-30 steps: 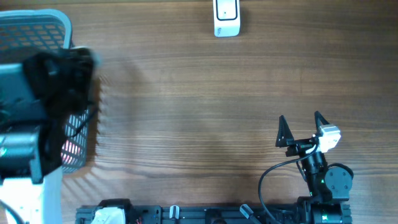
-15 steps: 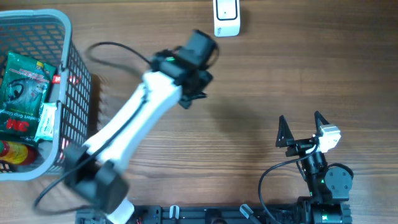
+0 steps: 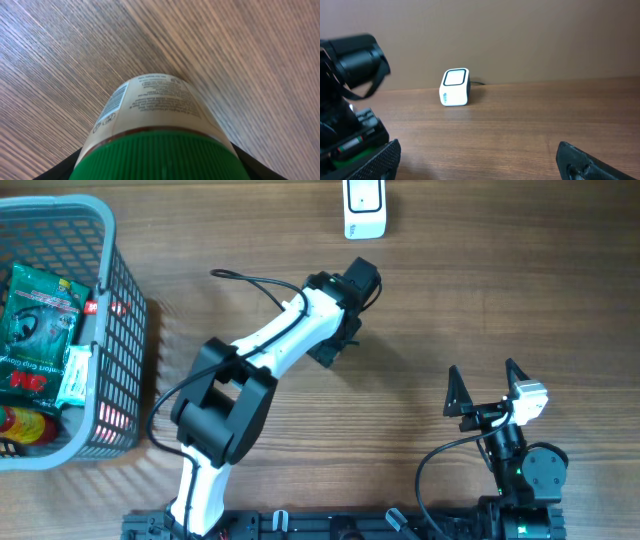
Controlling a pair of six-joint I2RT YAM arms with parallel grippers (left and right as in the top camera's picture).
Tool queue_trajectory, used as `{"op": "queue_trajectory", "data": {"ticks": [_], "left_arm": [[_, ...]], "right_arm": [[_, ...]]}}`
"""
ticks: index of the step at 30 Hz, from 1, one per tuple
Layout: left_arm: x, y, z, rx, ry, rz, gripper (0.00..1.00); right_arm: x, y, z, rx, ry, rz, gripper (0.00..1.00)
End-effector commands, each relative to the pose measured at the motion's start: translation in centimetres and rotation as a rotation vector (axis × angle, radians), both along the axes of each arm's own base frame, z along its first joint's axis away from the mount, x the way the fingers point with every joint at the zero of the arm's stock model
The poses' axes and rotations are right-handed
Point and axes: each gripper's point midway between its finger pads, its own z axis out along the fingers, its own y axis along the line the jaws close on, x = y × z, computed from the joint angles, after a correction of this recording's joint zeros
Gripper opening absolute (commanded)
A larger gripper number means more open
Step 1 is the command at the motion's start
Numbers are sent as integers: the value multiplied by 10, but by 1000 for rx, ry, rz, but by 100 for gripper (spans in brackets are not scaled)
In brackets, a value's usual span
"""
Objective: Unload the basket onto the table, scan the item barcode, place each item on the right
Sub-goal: 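Lift the jar out and place it upright on the table center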
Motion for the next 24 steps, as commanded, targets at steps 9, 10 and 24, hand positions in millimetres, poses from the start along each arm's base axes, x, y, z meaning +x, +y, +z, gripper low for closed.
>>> {"op": "queue_trajectory", "data": {"ticks": [9, 10, 24], "left_arm": [[-2, -12, -7, -33, 15, 19, 96], [-2, -10, -1, -32, 15, 22, 100], [27, 65, 246, -47, -438, -88, 100]], "right_arm": [[0, -2, 1, -20, -8, -16, 100], [0, -2, 1, -20, -8, -16, 100], [0, -2, 1, -20, -8, -16, 100]]}}
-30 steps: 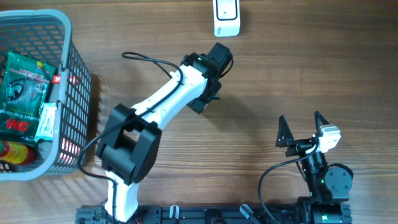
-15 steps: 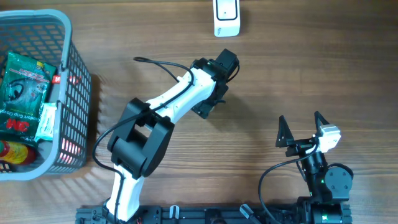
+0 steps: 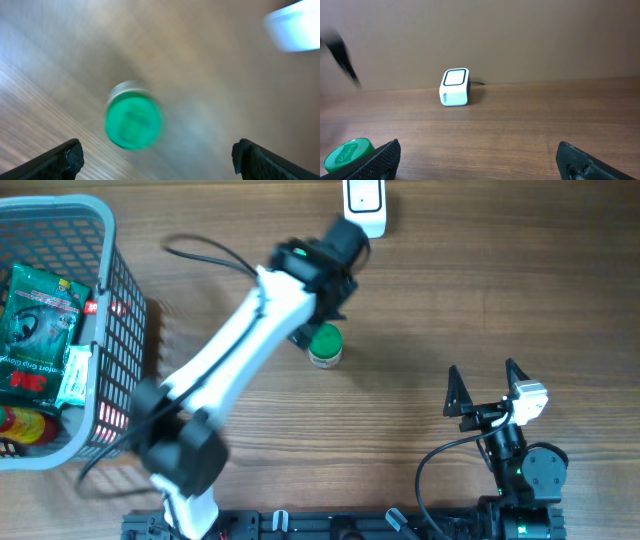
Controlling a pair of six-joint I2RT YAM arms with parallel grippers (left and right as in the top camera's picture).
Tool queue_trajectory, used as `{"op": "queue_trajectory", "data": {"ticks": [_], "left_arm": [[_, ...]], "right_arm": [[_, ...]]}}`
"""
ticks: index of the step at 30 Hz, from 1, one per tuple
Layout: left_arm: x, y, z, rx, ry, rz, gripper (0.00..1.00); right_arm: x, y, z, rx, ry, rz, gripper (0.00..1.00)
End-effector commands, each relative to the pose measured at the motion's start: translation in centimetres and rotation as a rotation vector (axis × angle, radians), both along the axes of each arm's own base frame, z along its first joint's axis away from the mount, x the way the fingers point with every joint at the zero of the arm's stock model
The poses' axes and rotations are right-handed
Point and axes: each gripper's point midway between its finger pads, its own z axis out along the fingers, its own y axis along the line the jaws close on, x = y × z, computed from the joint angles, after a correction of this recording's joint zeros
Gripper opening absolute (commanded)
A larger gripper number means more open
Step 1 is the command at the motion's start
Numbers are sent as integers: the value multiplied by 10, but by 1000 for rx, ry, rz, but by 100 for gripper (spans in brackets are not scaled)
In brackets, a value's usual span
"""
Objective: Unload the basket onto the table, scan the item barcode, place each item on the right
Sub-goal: 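Lift the jar out and place it upright on the table center, then return the left gripper to the basket and grasp the Kleenex pack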
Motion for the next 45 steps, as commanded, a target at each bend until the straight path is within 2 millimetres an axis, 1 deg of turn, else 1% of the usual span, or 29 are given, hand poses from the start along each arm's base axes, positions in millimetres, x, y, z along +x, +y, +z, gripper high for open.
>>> {"op": "queue_trajectory", "data": {"ticks": [1, 2, 3, 4, 5, 6, 7, 9, 10, 11, 13, 14, 16, 17, 19, 21, 22, 24, 25, 27, 29, 30, 31, 33, 34, 37, 40, 43, 45], "left_arm": [[7, 51, 109, 30, -275, -39, 100], [3, 72, 130, 42, -321, -4, 100], [-4, 98, 148, 62, -360, 48, 100], [-12, 123, 161, 79, -384, 104, 100], [-19, 139, 169, 89, -398, 141, 100], [-33, 169, 181, 109, -415, 212, 100], [-44, 192, 188, 121, -422, 271, 100], [-74, 245, 198, 155, -424, 426, 100], [-86, 264, 200, 170, -416, 489, 100], [-104, 294, 198, 198, -389, 595, 100], [-127, 328, 192, 229, -334, 727, 100], [-137, 343, 186, 235, -295, 792, 100], [-151, 364, 172, 213, -218, 888, 100], [-155, 371, 165, 195, -185, 922, 100], [-158, 387, 143, 138, -95, 985, 100], [-156, 395, 126, 108, -27, 1005, 99], [-153, 400, 112, 98, 29, 1012, 97], [-141, 408, 74, 83, 162, 1005, 95], [-139, 410, 61, 78, 210, 1001, 95], [-136, 413, 42, 75, 282, 996, 95], [-131, 418, 12, 75, 369, 967, 94], [-128, 419, -2, 74, 399, 936, 93], [-126, 420, -15, 67, 431, 909, 92], [-126, 418, -33, 57, 475, 868, 89], [-128, 417, -45, 54, 508, 837, 88], [-133, 413, -66, 54, 548, 761, 87], [-139, 408, -88, 49, 578, 731, 84], [-146, 404, -117, 46, 592, 729, 84], [-149, 402, -131, 46, 589, 728, 81]], "right_arm": [[0, -2, 1, -20, -8, -16, 100], [0, -2, 1, -20, -8, -16, 100], [0, -2, 1, -20, -8, -16, 100], [0, -2, 1, -20, -8, -16, 100], [0, -2, 1, -20, -8, -16, 99], [0, -2, 1, -20, -8, -16, 100], [0, -2, 1, -20, -8, -16, 100], [0, -2, 1, -20, -8, -16, 100], [0, -2, 1, -20, -8, -16, 100], [0, -2, 1, -20, -8, -16, 100], [0, -2, 1, -20, -8, -16, 100], [0, -2, 1, -20, -8, -16, 99], [0, -2, 1, -20, -8, -16, 100], [0, -2, 1, -20, -8, -16, 100], [0, -2, 1, -20, -8, -16, 100], [0, -2, 1, -20, -8, -16, 100], [0, -2, 1, -20, -8, -16, 100], [0, -2, 1, -20, -8, -16, 100], [0, -2, 1, -20, -8, -16, 100], [0, -2, 1, -20, -8, -16, 100], [0, -2, 1, -20, -8, -16, 100], [0, -2, 1, -20, -8, -16, 100], [0, -2, 1, -20, -8, -16, 100], [0, -2, 1, -20, -8, -16, 100], [0, -2, 1, -20, -8, -16, 100], [0, -2, 1, -20, -8, -16, 100], [0, -2, 1, -20, -8, -16, 100], [0, -2, 1, -20, -8, -16, 100], [0, -2, 1, -20, -8, -16, 100]]}}
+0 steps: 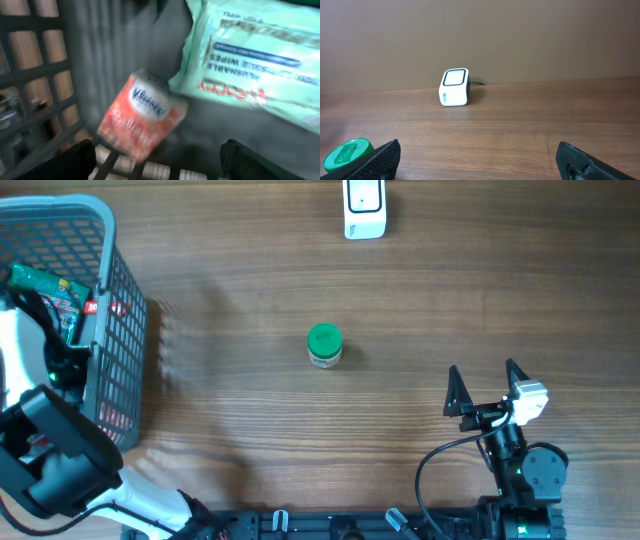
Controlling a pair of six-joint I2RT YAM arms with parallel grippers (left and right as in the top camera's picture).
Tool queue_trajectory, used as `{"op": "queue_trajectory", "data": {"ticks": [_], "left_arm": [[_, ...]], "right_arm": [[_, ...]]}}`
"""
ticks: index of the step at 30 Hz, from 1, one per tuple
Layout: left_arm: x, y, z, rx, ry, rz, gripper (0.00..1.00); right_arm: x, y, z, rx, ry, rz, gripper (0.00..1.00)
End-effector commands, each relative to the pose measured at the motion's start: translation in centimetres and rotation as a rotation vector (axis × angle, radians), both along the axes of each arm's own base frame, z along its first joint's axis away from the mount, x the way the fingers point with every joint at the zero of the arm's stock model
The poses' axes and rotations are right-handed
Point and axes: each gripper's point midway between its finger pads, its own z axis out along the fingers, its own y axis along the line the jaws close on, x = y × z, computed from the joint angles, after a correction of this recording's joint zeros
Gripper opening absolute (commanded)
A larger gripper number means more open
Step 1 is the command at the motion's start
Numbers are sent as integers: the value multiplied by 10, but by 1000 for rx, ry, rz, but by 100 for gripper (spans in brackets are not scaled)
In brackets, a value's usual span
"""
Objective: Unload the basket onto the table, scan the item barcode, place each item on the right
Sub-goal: 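Return the left gripper to the basket and grasp the Kleenex pack, then carry the Kleenex pack out and set it beside the jar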
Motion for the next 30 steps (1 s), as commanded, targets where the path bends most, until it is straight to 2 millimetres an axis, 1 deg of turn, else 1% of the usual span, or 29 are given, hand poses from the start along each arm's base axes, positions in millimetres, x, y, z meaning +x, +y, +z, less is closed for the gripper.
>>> {"op": "queue_trajectory", "data": {"ticks": [1, 3, 7, 9, 11, 12, 14, 16, 17, 20, 22, 25, 27, 28, 29, 30], "left_arm": [[-13, -7, -30, -27, 29, -23, 79], [-15, -8, -40, -23, 23, -23, 77], [-14, -7, -49, -12, 8, -22, 75], [-16, -9, -51, -16, 15, -23, 63], [-20, -10, -51, -21, 29, -23, 41], [-22, -10, -51, -20, 37, -24, 26], [-24, -11, -50, -20, 48, -25, 5], [-25, -11, -48, -23, 51, -25, 4], [-25, -11, -44, -21, 51, -24, 4], [-17, -5, -10, 6, 16, -25, 4], [-7, 2, 27, 43, -36, -24, 4], [8, 12, 104, 141, -171, -23, 4], [12, 16, 152, 213, -271, -22, 4], [13, 16, 187, 268, -348, -21, 4], [12, 15, 214, 311, -414, -21, 4], [11, 12, 229, 331, -456, -22, 4]], "right_arm": [[0, -2, 1, -20, -8, -14, 100], [0, -2, 1, -20, -8, -14, 100], [0, -2, 1, -20, -8, -14, 100], [0, -2, 1, -20, -8, -14, 99], [0, -2, 1, -20, -8, -14, 100], [0, -2, 1, -20, -8, -14, 100], [0, -2, 1, -20, -8, -14, 100], [0, -2, 1, -20, -8, -14, 100], [0, -2, 1, -20, -8, -14, 100], [0, -2, 1, -20, -8, -14, 100], [0, -2, 1, -20, -8, -14, 100], [0, -2, 1, -20, -8, -14, 100], [0, -2, 1, -20, -8, -14, 100], [0, -2, 1, -20, -8, -14, 100], [0, -2, 1, -20, -8, -14, 100], [0, -2, 1, -20, -8, -14, 100]]}}
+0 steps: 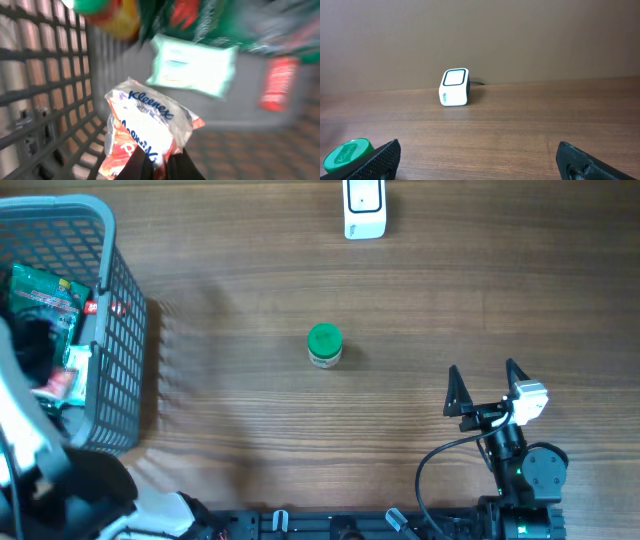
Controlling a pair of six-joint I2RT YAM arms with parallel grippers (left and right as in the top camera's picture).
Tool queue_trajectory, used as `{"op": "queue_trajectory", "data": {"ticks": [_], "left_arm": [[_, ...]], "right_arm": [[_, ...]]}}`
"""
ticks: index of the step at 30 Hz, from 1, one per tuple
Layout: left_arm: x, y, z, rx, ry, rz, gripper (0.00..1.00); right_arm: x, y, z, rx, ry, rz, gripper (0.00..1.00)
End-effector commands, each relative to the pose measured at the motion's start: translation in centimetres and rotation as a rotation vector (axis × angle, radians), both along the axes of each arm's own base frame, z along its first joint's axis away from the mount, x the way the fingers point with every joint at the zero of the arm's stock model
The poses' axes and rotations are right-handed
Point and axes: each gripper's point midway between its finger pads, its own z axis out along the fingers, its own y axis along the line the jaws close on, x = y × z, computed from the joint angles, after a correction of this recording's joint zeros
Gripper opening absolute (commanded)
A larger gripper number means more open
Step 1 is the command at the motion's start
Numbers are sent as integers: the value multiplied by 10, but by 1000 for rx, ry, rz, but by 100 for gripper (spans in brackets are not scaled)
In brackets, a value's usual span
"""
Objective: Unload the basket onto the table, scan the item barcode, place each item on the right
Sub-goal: 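Carry the Kleenex pack out and set it beside the jar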
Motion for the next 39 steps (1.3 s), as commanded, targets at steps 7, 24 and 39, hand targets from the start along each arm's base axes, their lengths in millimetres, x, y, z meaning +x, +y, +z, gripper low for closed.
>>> {"op": "queue_trajectory", "data": {"ticks": [7, 24, 39], "left_arm": [[11, -105, 169, 57, -635, -230, 4], [81, -323, 84, 64, -304, -895, 4], [119, -383, -60, 95, 47, -875, 4]], "right_arm": [[0, -2, 1, -20, -8, -14, 100], [0, -2, 1, -20, -8, -14, 100], [0, -2, 1, -20, -8, -14, 100]]}}
